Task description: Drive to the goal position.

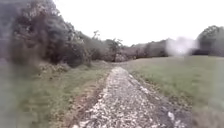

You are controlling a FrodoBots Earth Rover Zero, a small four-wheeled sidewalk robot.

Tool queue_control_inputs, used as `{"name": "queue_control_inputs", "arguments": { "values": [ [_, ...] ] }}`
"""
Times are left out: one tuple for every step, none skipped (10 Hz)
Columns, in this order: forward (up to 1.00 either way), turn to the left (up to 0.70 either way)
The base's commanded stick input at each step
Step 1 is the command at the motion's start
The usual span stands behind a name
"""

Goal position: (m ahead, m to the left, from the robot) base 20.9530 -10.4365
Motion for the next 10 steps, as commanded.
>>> {"name": "queue_control_inputs", "arguments": {
  "values": [
    [0.70,0.00],
    [0.70,0.01],
    [0.70,0.02],
    [0.70,0.00],
    [0.70,0.00],
    [0.70,0.01],
    [0.70,0.01],
    [0.70,0.00],
    [0.70,0.00],
    [0.70,0.00]
  ]
}}
